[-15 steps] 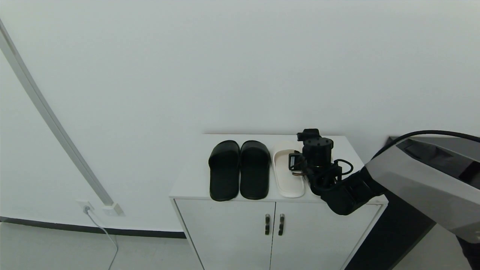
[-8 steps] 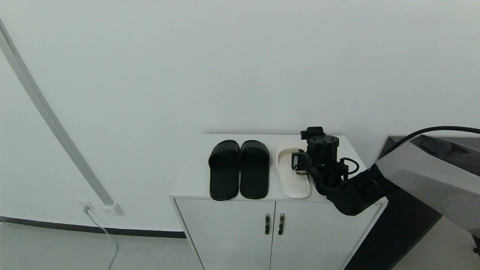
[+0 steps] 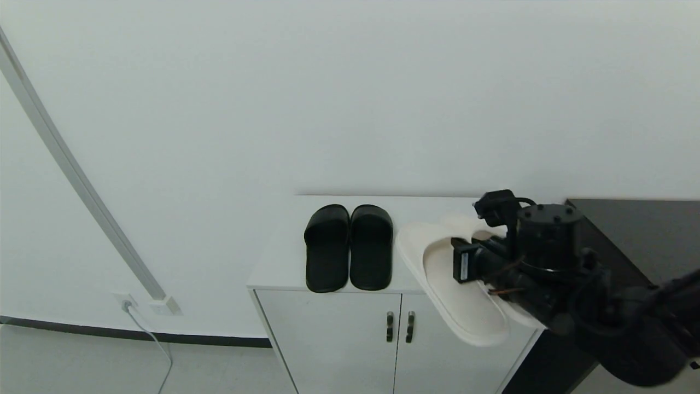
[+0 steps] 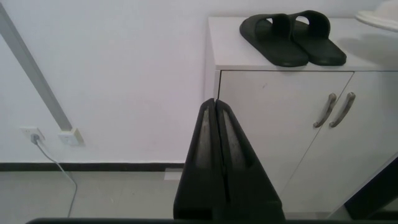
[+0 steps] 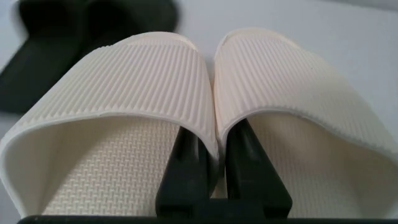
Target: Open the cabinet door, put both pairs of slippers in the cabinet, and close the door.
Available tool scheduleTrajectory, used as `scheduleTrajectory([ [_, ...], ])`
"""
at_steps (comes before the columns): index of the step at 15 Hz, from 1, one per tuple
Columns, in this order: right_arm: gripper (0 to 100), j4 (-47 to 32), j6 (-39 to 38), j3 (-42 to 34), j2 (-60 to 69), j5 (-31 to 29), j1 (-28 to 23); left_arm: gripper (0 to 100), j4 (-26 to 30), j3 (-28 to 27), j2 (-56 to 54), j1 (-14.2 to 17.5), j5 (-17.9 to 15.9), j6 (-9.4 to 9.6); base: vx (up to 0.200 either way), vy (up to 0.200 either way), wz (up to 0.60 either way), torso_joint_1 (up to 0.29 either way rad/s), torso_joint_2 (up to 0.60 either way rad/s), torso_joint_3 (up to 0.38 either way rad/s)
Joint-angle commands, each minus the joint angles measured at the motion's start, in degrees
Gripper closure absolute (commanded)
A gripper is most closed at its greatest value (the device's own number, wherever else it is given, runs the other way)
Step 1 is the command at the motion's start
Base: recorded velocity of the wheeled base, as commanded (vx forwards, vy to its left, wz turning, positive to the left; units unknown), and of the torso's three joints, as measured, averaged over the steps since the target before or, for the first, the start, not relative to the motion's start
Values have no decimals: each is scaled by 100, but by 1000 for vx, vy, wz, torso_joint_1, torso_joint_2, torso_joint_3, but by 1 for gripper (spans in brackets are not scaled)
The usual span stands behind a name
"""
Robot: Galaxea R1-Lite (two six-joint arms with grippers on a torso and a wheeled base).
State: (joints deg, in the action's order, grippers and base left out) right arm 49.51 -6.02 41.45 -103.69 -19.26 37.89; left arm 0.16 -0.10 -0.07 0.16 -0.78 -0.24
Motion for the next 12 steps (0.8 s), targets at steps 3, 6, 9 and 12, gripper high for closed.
scheduleTrajectory([
  [3, 100, -820, -39, -1130, 1774, 203, 1353, 100, 2, 1, 7, 2, -1, -2, 0, 0, 0, 0, 0, 0],
  [6, 100, -829, -180, -1174, 1730, 203, 1441, 100, 2, 1, 7, 2, -1, -2, 0, 0, 0, 0, 0, 0],
  [9, 100, -837, -285, -1174, 1712, 203, 1432, 100, 2, 1, 7, 2, -1, -2, -200, 0, 0, 2, -1, 4],
  [12, 100, -829, -285, -1209, 1738, 203, 1423, 100, 2, 1, 7, 2, -1, -2, -200, 0, 0, 9, 6, 1],
])
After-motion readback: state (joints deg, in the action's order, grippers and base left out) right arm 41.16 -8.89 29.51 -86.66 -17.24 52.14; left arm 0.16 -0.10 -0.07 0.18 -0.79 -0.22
